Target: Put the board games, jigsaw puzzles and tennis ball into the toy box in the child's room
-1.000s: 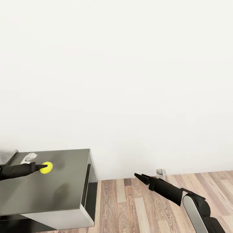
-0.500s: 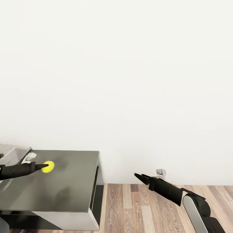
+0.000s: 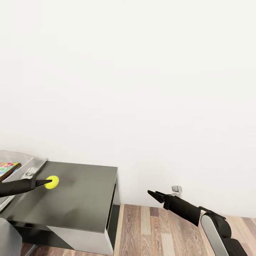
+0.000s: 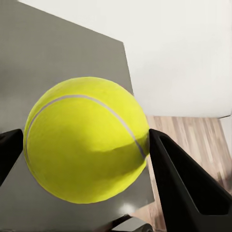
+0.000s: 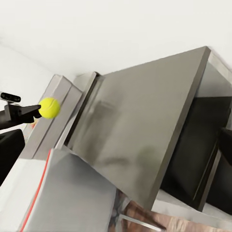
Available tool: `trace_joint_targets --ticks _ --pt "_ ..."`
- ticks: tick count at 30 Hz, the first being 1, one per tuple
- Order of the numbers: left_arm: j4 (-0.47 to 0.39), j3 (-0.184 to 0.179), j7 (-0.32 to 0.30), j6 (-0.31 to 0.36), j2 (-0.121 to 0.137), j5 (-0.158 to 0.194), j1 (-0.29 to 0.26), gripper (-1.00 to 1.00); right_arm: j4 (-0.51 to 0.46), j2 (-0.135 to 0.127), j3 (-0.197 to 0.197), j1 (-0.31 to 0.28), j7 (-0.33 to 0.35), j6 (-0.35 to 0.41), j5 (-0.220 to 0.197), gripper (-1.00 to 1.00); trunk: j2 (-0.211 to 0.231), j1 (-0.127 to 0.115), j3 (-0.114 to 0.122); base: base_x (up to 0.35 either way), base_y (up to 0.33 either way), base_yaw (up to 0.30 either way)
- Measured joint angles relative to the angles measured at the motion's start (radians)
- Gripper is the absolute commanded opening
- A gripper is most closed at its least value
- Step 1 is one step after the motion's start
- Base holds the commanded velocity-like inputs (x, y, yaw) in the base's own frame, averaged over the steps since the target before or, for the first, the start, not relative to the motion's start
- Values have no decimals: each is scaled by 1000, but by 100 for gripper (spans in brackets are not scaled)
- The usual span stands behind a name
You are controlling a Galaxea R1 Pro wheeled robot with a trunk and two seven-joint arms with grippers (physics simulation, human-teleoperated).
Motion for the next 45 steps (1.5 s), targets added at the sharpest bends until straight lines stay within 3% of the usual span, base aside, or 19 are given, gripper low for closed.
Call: trace_joint_targets --ticks 16,20,25,36,45 --pt "1 0 -23 -1 1 2 7 -100 0 0 0 0 1 0 0 100 0 0 23 32 0 179" --pt "0 1 -80 -7 4 2 8 -100 -1 0 0 0 3 0 0 100 0 0 28 17 0 162" --pt "0 3 -168 -61 31 1 15 -100 -1 0 0 0 5 -1 0 100 0 0 36 3 0 156" --pt "-6 112 -168 -84 63 5 40 -100 -1 0 0 0 6 -14 0 100 0 0 52 0 0 153" --pt "-10 126 -168 -85 64 7 49 -100 -1 -1 7 -1 6 -45 1 100 0 0 65 0 0 153"
